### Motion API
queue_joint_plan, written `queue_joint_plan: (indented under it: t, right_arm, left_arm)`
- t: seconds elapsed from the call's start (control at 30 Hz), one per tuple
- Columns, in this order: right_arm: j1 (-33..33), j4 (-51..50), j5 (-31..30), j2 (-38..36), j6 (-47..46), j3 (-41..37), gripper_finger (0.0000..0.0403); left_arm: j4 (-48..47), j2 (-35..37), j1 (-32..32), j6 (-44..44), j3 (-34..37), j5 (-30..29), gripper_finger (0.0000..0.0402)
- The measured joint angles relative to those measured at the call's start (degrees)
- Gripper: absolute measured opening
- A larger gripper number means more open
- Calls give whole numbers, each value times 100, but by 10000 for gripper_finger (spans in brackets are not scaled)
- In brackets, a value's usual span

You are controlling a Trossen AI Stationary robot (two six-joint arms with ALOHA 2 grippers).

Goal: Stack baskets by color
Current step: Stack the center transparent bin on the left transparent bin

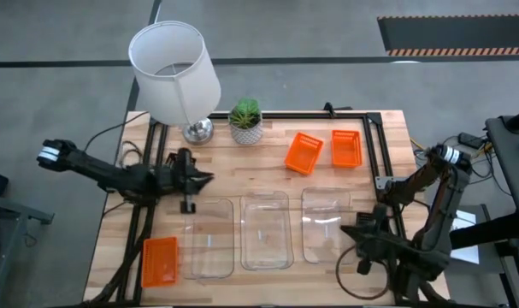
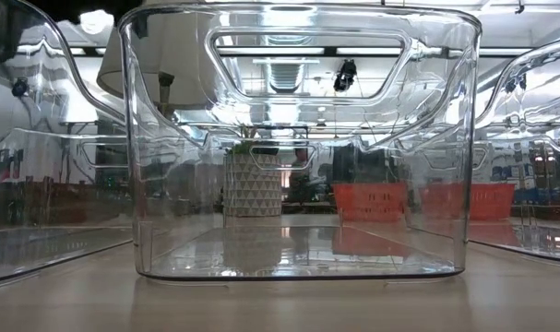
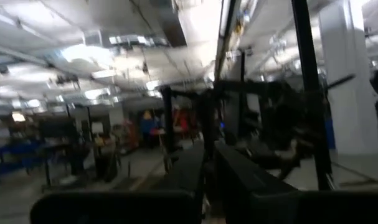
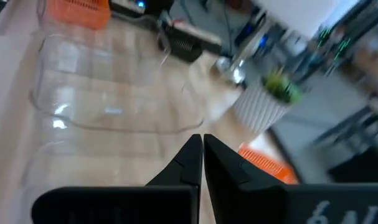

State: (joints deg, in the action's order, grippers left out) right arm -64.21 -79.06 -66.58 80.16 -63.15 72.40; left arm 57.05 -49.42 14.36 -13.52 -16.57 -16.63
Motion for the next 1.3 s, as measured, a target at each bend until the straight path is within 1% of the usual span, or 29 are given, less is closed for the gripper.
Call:
queue_joint_plan:
  t: [0.1, 0.13, 0.23, 0.33, 0.4, 0.5, 0.6, 0.63, 0.7, 0.73, 0.8, 0.83, 0.9, 1.1, 1.2, 1.3]
  right_arm:
    - [230, 850, -551, -93, 968, -292, 9]
    - [318, 1133, -592, -108, 1326, -393, 9]
    - [608, 1822, -589, -180, 2138, -732, 9]
    - [971, 2417, -573, -342, 2554, -1083, 9]
    - [1219, 2934, -380, -452, 2913, -1366, 9]
    - [1555, 4230, 144, -617, 4028, -1839, 9]
    - [1957, 6211, 843, -828, 5867, -2293, 9]
    - [2123, 6964, 1215, -898, 6541, -2457, 9]
    - [2503, 8403, 2299, -1055, 7714, -2811, 9]
    - [2716, 8929, 2865, -1129, 8165, -2977, 9]
    - [3142, 9674, 3719, -1302, 8744, -3285, 9]
    - [3355, 9874, 3943, -1398, 8928, -3419, 9]
    - [3779, 10162, 4196, -1608, 9121, -3653, 9]
    - [4876, 10545, 5132, -2316, 9023, -4184, 9]
    - [5204, 10863, 5424, -2646, 8996, -4453, 9]
    - [5309, 11004, 5505, -2944, 9011, -4652, 9]
  left_arm:
    - [-78, -512, 47, 125, -449, 2, 19]
    - [-104, -662, 78, 127, -593, 1, 19]
    - [-484, -1132, 176, 129, -1069, 3, 19]
    - [-832, -1494, 256, 139, -1606, 1, 19]
    - [-1190, -1730, 293, 140, -1952, 1, 19]
    - [-1812, -2067, 330, 134, -2397, -1, 19]
    - [-2105, -2302, 333, 122, -2776, -5, 19]
    - [-2176, -2377, 333, 120, -2874, -9, 19]
    - [-2278, -2509, 333, 119, -3036, -12, 19]
    - [-2329, -2562, 333, 121, -3099, -12, 19]
    - [-2362, -2622, 329, 120, -3200, -12, 19]
    - [-2358, -2631, 334, 124, -3231, -13, 19]
    - [-2346, -2661, 351, 225, -3272, -12, 19]
    - [-2223, -2742, 370, 718, -3282, -12, 19]
    - [-1783, -3035, 373, 771, -3284, -10, 19]
    - [-1652, -3336, 373, 991, -3444, -10, 19]
